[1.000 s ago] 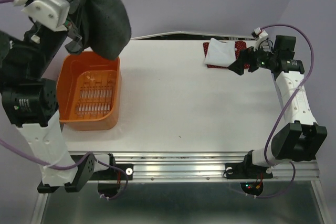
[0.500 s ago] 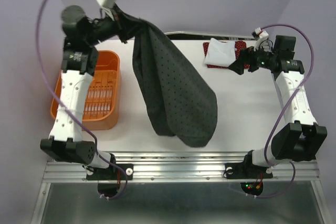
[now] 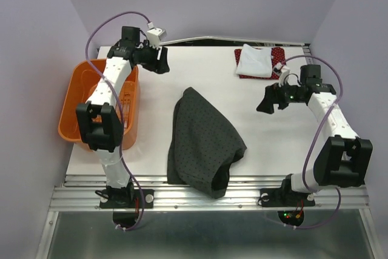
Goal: Fold and stack the skirts
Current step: Flatten the skirt out
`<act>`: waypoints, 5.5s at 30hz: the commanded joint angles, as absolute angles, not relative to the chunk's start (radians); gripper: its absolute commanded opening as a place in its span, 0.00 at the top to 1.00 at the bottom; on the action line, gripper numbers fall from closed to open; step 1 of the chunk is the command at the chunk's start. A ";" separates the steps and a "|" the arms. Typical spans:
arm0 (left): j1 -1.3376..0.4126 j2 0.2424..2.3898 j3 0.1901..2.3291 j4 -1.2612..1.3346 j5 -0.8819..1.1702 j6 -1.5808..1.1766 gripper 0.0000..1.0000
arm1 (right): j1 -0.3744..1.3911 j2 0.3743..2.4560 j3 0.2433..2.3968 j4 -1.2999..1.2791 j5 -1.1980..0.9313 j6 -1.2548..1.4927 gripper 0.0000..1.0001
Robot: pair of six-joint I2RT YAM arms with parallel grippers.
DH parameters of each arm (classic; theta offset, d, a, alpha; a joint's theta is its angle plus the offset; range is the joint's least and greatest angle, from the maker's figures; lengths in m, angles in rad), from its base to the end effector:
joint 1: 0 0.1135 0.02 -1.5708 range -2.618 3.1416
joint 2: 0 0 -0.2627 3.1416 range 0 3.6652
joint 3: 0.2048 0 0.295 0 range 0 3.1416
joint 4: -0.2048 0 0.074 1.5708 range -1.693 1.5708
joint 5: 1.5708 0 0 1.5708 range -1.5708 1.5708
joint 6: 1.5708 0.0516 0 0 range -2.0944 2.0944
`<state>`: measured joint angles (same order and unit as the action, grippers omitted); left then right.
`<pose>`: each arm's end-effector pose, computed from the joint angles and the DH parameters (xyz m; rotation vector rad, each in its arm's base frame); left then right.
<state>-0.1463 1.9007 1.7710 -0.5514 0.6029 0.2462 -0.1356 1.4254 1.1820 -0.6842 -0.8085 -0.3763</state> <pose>0.4803 -0.1003 0.3108 0.7341 2.0530 -0.6184 0.3444 -0.0093 0.2743 -0.5838 2.1776 0.7355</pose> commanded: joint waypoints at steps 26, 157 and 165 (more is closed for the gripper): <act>-0.474 1.833 1.261 -0.603 0.546 0.272 0.39 | 0.291 1.178 0.657 -0.483 -0.719 -1.276 0.23; -0.416 1.378 1.296 -0.026 0.738 0.701 1.00 | 0.129 1.152 0.846 -0.327 -0.733 0.039 0.16; -0.416 1.293 1.197 0.026 0.698 0.684 1.00 | 0.129 1.312 0.747 0.064 -0.923 0.500 0.22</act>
